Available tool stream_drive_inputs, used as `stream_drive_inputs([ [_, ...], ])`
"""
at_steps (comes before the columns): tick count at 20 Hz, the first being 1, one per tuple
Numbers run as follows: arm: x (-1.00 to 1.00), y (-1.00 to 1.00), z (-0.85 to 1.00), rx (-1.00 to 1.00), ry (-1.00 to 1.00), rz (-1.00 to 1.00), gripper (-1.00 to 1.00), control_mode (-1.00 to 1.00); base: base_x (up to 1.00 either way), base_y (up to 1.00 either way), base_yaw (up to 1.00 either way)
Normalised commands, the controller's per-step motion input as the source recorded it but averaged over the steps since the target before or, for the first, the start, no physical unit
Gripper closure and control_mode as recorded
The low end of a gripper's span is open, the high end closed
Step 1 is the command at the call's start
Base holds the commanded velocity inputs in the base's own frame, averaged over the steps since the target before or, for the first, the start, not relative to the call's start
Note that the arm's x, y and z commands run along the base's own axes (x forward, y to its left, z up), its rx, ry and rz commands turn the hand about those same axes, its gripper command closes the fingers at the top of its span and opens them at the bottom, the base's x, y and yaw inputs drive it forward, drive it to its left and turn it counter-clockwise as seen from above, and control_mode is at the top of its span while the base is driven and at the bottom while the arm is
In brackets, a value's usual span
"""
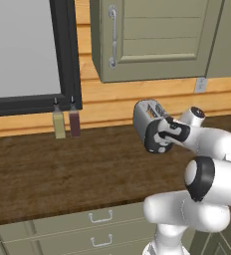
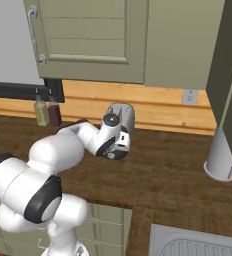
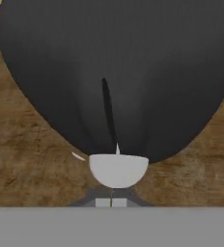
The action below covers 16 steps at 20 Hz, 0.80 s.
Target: Start the toaster. Once the lever pops up, take the bread to the plate on the dining counter.
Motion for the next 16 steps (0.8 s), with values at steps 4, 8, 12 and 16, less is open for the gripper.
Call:
stream_drive_inputs([
  [4,-0.16,0.0,0.46,0.0,-0.07,0.0,1.0,-1.0,0.0,0.0,0.0],
  [8,-0.23,0.0,0.77,0.0,0.0,0.0,1.0,-1.0,0.0,0.0,0.0],
  [12,-0.43,0.08,0.78,-0.04,-0.06,0.05,1.0,-1.0,0.0,0.0,0.0],
  [16,-0.24,0.3,0.74,-0.09,-0.16,0.02,1.0,-1.0,0.0,0.0,0.0],
])
